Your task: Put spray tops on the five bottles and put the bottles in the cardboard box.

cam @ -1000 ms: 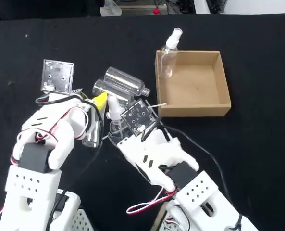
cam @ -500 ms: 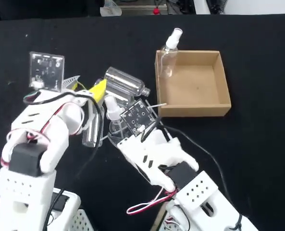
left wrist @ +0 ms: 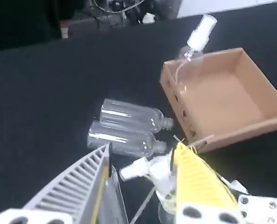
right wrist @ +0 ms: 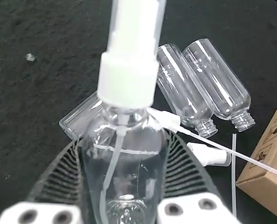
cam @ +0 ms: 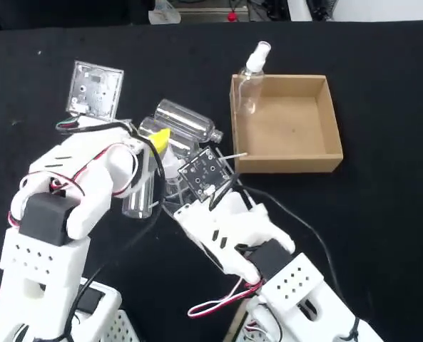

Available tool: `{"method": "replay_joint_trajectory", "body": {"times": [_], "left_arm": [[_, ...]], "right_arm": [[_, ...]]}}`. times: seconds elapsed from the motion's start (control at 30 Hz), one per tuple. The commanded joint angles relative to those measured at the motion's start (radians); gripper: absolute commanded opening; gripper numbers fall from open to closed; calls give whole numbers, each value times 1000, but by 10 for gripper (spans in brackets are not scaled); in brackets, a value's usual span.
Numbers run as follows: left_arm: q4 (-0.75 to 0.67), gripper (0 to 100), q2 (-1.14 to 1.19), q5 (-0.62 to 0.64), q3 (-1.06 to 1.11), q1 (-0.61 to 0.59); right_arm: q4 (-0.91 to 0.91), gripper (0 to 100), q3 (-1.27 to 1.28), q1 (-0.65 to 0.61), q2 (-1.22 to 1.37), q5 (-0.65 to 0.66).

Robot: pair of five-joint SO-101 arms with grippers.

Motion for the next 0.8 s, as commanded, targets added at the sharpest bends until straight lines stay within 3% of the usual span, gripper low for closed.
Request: {"method": "replay_joint_trajectory", "body": {"times": [0.0,0.4,0.77], "left_arm": [[8,216,2,6,-62,5],[2,216,140,6,-90,-7],[244,216,146,14,-217,2]], "right_arm": [[-29,11,-7,11,-21,2],[-43,11,2,9,-21,2],[-43,11,2,9,-21,2]]}}
